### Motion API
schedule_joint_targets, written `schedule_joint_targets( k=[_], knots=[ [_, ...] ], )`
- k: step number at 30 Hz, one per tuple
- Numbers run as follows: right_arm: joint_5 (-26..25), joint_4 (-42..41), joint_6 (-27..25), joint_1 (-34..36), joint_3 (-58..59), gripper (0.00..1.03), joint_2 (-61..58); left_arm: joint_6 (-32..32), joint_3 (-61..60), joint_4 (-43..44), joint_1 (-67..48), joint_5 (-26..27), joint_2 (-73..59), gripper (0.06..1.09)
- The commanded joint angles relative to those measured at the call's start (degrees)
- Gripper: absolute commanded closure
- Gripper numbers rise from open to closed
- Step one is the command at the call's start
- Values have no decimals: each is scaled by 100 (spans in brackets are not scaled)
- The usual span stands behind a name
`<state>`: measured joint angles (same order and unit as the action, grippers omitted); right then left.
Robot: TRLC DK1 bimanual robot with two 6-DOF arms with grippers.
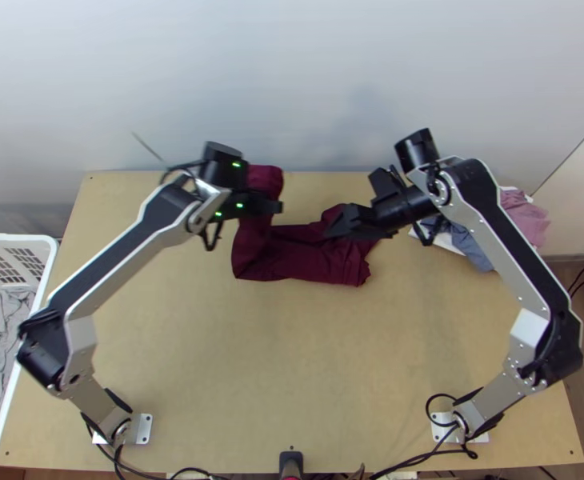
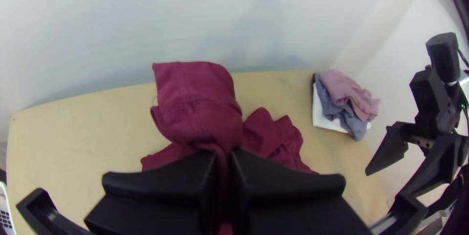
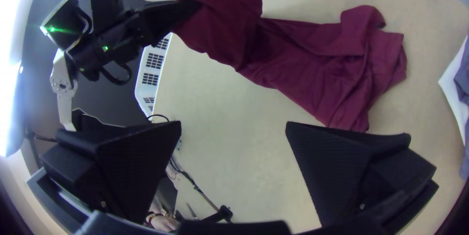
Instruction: Fold the t-shirt
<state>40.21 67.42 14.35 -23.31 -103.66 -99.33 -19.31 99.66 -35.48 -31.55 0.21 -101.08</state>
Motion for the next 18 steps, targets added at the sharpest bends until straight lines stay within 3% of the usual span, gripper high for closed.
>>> schedule_joint_targets(
  k=[1, 18],
  knots=[
    [154, 43, 15, 389, 539, 3, 485, -3, 476, 279, -501, -302, -712, 105],
    [242, 43, 50, 881, 1023, 3, 783, -99, 1750, 288, -1424, -531, -2223, 105]
  ],
)
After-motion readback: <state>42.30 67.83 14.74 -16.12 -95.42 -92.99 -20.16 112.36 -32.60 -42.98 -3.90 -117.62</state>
